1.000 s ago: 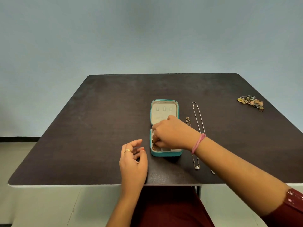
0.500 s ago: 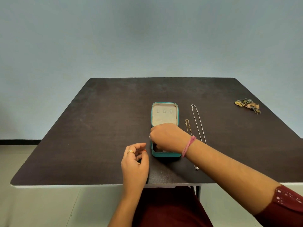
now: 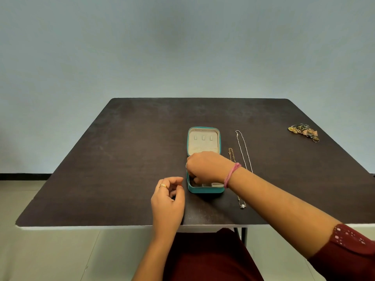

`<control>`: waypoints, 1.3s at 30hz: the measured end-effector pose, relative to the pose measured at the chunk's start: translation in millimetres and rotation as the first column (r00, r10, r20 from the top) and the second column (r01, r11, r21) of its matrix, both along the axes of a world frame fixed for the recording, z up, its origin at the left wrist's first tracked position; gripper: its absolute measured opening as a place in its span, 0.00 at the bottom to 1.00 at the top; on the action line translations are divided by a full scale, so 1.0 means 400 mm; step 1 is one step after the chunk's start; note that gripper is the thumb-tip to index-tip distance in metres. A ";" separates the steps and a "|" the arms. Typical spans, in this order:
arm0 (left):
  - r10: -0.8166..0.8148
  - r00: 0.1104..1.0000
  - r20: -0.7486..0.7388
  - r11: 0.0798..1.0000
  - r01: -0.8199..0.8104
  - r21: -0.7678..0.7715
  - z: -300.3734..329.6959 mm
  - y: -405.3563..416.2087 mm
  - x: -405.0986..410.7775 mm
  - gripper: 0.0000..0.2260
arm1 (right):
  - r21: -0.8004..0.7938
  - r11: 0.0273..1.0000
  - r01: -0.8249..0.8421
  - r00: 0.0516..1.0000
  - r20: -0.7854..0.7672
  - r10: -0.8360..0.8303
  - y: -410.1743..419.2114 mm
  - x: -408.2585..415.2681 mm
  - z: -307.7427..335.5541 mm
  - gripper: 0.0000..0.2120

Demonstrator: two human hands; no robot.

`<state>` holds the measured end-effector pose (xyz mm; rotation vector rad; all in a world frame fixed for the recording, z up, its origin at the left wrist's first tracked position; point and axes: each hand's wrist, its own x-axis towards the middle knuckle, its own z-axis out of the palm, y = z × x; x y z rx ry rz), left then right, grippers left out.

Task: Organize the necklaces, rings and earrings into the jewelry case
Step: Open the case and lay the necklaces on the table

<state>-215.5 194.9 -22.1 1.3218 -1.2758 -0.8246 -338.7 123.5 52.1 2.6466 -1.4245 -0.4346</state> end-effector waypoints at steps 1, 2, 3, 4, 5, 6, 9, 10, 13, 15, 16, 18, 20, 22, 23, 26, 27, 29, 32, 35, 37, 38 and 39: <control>0.001 1.000 -0.002 1.000 -0.001 0.002 0.000 -0.001 -0.001 0.15 | 0.012 1.000 0.010 1.000 0.003 -0.010 -0.001 -0.002 0.003 0.12; 0.004 1.000 -0.005 1.000 -0.004 0.005 0.001 -0.001 -0.001 0.14 | 0.030 0.999 0.019 1.000 0.013 -0.019 -0.002 -0.003 0.007 0.12; 0.007 1.000 -0.011 1.000 -0.007 0.009 0.001 -0.001 0.000 0.14 | 0.053 0.998 0.027 0.999 0.030 -0.028 -0.003 -0.005 0.010 0.11; 0.009 1.000 -0.017 1.000 -0.009 0.013 0.002 0.000 0.001 0.14 | 0.075 0.997 0.030 0.998 0.052 -0.034 -0.004 -0.009 0.014 0.10; 0.011 1.000 -0.023 1.000 -0.010 0.015 0.002 0.000 0.002 0.14 | 0.097 0.995 0.031 0.996 0.079 -0.039 -0.005 -0.014 0.017 0.09; 0.010 1.000 -0.029 1.000 -0.009 0.019 0.003 0.000 0.003 0.13 | 0.113 0.993 0.031 0.992 0.116 -0.044 -0.005 -0.022 0.022 0.08; 0.004 1.000 -0.031 0.999 -0.002 0.039 0.005 -0.001 0.007 0.12 | 0.190 0.980 0.060 0.944 0.307 -0.117 -0.004 -0.051 0.045 0.04; 0.002 0.999 -0.035 0.999 -0.001 0.049 0.005 -0.002 0.009 0.11 | 0.226 0.972 0.067 0.910 0.385 -0.152 -0.001 -0.061 0.055 0.02; 0.003 0.997 -0.079 0.996 0.004 0.091 0.008 -0.009 0.015 0.09 | 0.296 0.953 0.062 0.787 0.573 -0.229 0.011 -0.090 0.087 0.05; 0.004 0.993 -0.118 0.993 0.010 0.121 0.014 -0.013 0.018 0.09 | 0.286 0.957 0.044 0.728 0.646 -0.227 0.020 -0.107 0.112 0.07; 0.002 0.991 -0.136 0.991 0.016 0.131 0.019 -0.015 0.018 0.09 | 0.284 0.958 0.040 0.696 0.680 -0.230 0.025 -0.115 0.124 0.08; -0.011 0.987 -0.158 0.990 0.032 0.136 0.030 -0.015 0.017 0.09 | 0.307 0.951 0.041 0.607 0.748 -0.268 0.032 -0.133 0.146 0.10; -0.026 0.987 -0.160 0.990 0.047 0.132 0.044 -0.015 0.014 0.09 | 0.339 0.940 0.027 0.509 0.805 -0.304 0.038 -0.149 0.159 0.11; -0.041 0.987 -0.158 0.991 0.061 0.121 0.066 -0.017 0.009 0.10 | 0.363 0.932 -0.009 0.400 0.855 -0.329 0.046 -0.158 0.170 0.11; -0.052 0.985 -0.165 0.992 0.070 0.105 0.082 -0.019 0.006 0.10 | 0.373 0.927 -0.026 0.345 0.874 -0.342 0.050 -0.160 0.174 0.11; -0.114 0.973 -0.199 0.993 0.118 0.009 0.143 -0.025 -0.010 0.10 | 0.370 0.928 -0.043 0.236 0.906 -0.351 0.063 -0.162 0.184 0.10; -0.142 0.967 -0.212 0.990 0.140 -0.028 0.165 -0.028 -0.015 0.10 | 0.368 0.929 -0.047 0.206 0.913 -0.352 0.067 -0.164 0.186 0.10; -0.201 0.955 -0.218 0.978 0.182 -0.104 0.207 -0.036 -0.024 0.09 | 0.363 0.929 -0.068 0.133 0.926 -0.352 0.074 -0.168 0.186 0.10; -0.270 0.943 -0.196 0.956 0.238 -0.172 0.259 -0.056 -0.039 0.09 | 0.353 0.929 -0.109 0.006 0.935 -0.354 0.080 -0.176 0.190 0.11; -0.331 0.928 -0.171 0.937 0.303 -0.173 0.296 -0.077 -0.053 0.09 | 0.335 0.936 -0.106 -0.046 0.939 -0.341 0.080 -0.182 0.194 0.13; -0.371 0.919 -0.133 0.922 0.347 -0.174 0.314 -0.088 -0.060 0.09 | 0.326 0.941 -0.096 -0.066 0.941 -0.332 0.080 -0.186 0.195 0.14; -0.392 0.913 -0.112 0.913 0.371 -0.172 0.321 -0.090 -0.063 0.10 | 0.322 0.943 -0.090 -0.078 0.941 -0.329 0.082 -0.187 0.196 0.15; -0.412 0.907 -0.092 0.904 0.394 -0.166 0.327 -0.092 -0.064 0.10 | 0.318 0.944 -0.082 -0.089 0.941 -0.325 0.082 -0.188 0.197 0.16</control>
